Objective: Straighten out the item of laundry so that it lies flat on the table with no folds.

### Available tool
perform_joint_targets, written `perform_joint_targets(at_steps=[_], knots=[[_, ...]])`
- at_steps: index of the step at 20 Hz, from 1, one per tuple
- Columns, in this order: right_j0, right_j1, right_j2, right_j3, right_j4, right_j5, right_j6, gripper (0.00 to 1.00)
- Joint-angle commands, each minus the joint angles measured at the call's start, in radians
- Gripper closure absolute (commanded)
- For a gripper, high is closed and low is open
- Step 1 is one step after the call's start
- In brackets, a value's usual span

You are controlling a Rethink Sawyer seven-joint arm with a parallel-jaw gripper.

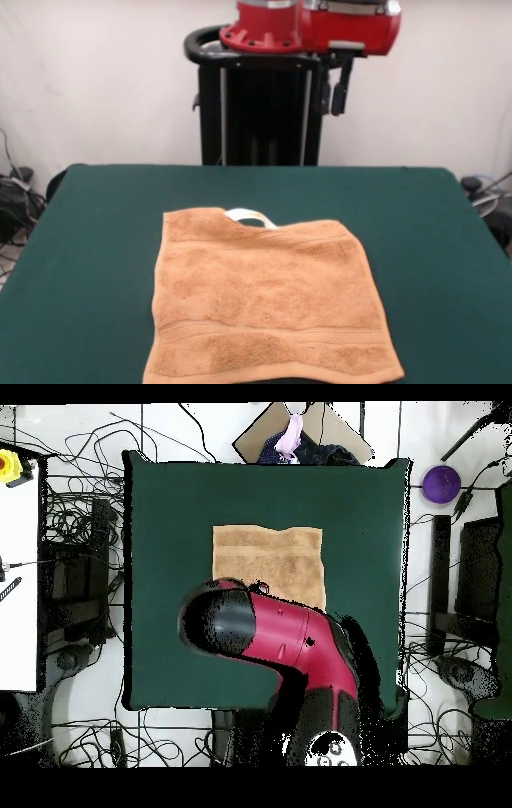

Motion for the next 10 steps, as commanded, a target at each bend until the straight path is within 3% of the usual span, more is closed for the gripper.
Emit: perform_joint_targets(at_steps=[1, 4, 10], knots=[[0.045, 0.092, 0.069, -0.112, 0.055, 0.116, 0.258, 1.0], [0.098, 0.13, 0.032, -0.147, 0.04, 0.102, 0.311, 1.0], [0.109, 0.15, 0.017, -0.15, 0.049, 0.069, 0.296, 1.0]])
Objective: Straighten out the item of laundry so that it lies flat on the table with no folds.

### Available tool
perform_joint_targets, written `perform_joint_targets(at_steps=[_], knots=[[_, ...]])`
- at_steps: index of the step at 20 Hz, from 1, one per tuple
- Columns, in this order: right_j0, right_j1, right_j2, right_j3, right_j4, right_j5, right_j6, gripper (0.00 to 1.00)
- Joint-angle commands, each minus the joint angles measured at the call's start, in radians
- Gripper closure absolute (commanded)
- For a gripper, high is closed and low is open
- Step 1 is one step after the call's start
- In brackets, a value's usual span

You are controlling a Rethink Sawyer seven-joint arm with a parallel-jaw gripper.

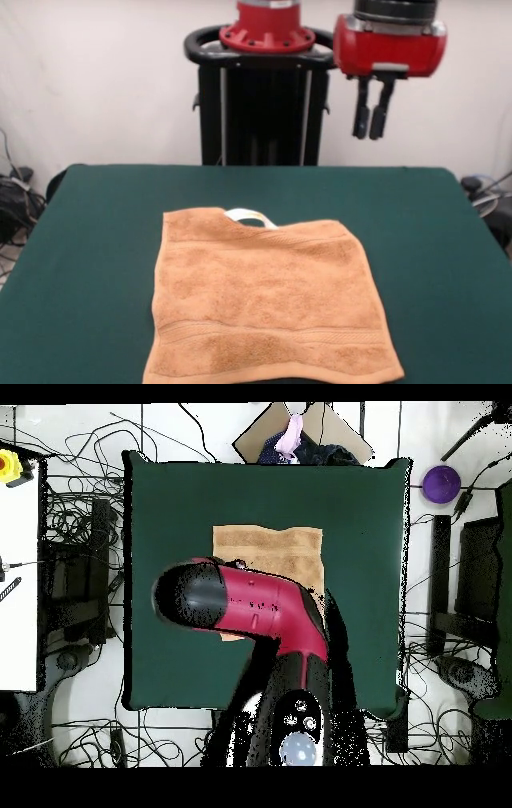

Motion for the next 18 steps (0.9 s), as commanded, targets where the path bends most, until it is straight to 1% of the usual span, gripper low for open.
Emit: perform_joint_targets(at_steps=[1, 3, 5, 7, 15, 18], knots=[[0.038, 0.067, 0.014, -0.041, 0.046, 0.069, 0.295, 1.0], [0.045, 0.064, 0.008, -0.053, 0.048, 0.072, 0.296, 1.0], [0.037, 0.061, 0.032, -0.036, 0.076, 0.018, 0.29, 1.0], [0.022, 0.057, 0.072, 0.0, 0.123, -0.034, 0.288, 1.0], [0.028, 0.051, 0.093, 0.077, 0.216, -0.11, 0.284, 1.0], [0.031, 0.049, 0.099, 0.104, 0.254, -0.117, 0.281, 1.0]])
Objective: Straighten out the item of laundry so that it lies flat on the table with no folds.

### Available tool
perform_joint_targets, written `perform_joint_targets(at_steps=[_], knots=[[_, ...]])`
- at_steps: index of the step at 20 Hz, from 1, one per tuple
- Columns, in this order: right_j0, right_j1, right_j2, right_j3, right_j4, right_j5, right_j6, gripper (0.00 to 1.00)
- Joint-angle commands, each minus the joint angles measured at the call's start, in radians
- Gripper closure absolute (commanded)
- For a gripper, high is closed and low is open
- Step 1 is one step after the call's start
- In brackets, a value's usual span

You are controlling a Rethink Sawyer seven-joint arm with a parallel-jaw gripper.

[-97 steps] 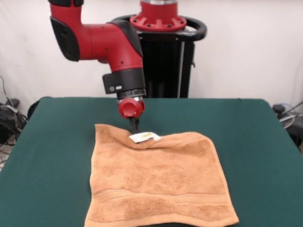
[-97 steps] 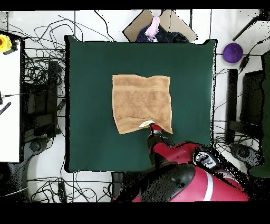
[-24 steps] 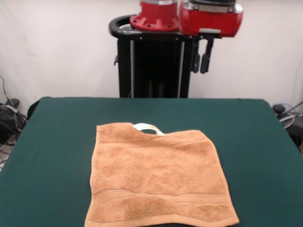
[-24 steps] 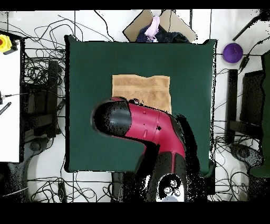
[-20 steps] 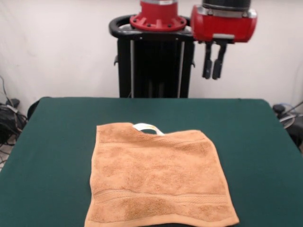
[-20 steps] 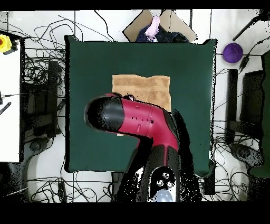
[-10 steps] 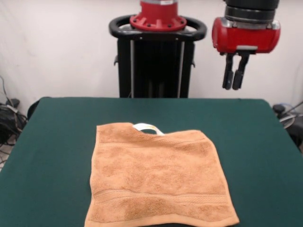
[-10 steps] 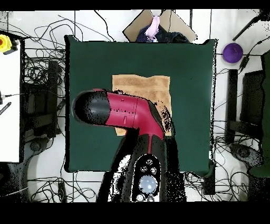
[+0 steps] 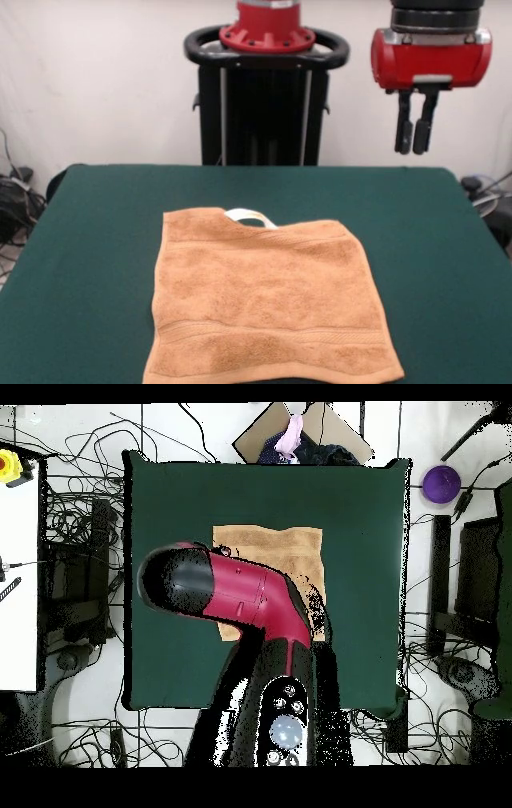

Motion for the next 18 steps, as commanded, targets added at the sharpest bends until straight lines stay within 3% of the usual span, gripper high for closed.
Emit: perform_joint_targets(at_steps=[1, 4, 5, 6, 10, 13, 16, 18], knots=[[-0.001, 0.015, 0.111, 0.137, 0.118, -0.082, 0.277, 1.0], [0.007, 0.043, 0.111, 0.139, 0.139, -0.078, 0.275, 1.0], [0.042, 0.062, 0.055, 0.099, 0.104, -0.03, 0.297, 1.0], [0.114, 0.096, -0.066, 0.014, 0.031, 0.051, 0.354, 1.0], [0.178, 0.118, -0.172, -0.054, -0.019, 0.122, 0.37, 1.0], [0.187, 0.17, -0.231, -0.102, -0.04, 0.112, 0.367, 1.0], [0.145, 0.233, -0.255, -0.125, -0.057, 0.062, 0.337, 1.0], [0.146, 0.229, -0.292, -0.119, -0.061, 0.076, 0.358, 1.0]])
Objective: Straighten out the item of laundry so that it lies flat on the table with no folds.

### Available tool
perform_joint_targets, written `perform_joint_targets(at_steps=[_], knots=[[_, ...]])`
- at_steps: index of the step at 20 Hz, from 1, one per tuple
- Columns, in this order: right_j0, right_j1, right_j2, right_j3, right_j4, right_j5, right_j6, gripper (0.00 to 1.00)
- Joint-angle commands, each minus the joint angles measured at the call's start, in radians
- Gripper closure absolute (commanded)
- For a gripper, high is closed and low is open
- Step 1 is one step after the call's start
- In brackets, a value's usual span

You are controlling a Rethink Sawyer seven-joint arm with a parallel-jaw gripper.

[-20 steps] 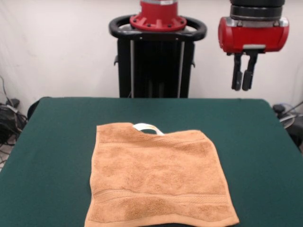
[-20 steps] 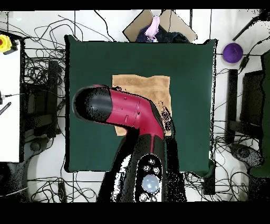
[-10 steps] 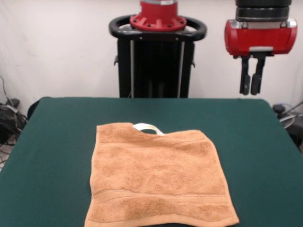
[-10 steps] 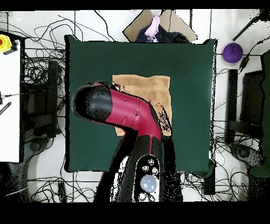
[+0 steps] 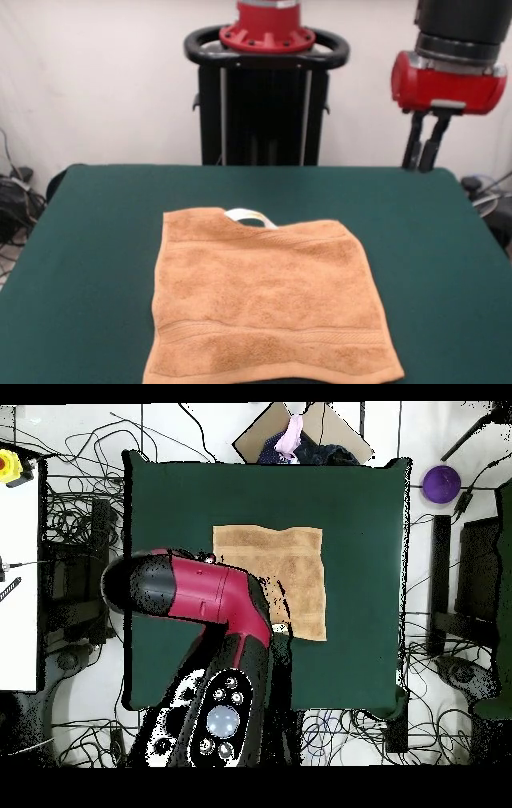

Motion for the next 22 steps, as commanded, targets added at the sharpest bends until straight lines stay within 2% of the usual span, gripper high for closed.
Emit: perform_joint_targets(at_steps=[1, 4, 6, 12, 14, 19, 22], knots=[[-0.027, 0.096, -0.14, -0.03, -0.047, 0.089, 0.309, 1.0], [-0.056, 0.068, -0.164, -0.011, -0.053, 0.121, 0.28, 1.0], [-0.096, 0.057, -0.142, 0.012, -0.055, 0.104, 0.231, 1.0], [-0.265, 0.025, 0.016, 0.086, -0.085, -0.01, 0.02, 1.0], [-0.296, 0.016, 0.04, 0.104, -0.106, -0.036, -0.01, 1.0], [-0.298, 0.003, 0.041, 0.148, -0.173, -0.082, 0.006, 1.0], [-0.326, 0.028, 0.083, 0.167, -0.211, -0.124, -0.008, 1.0]])
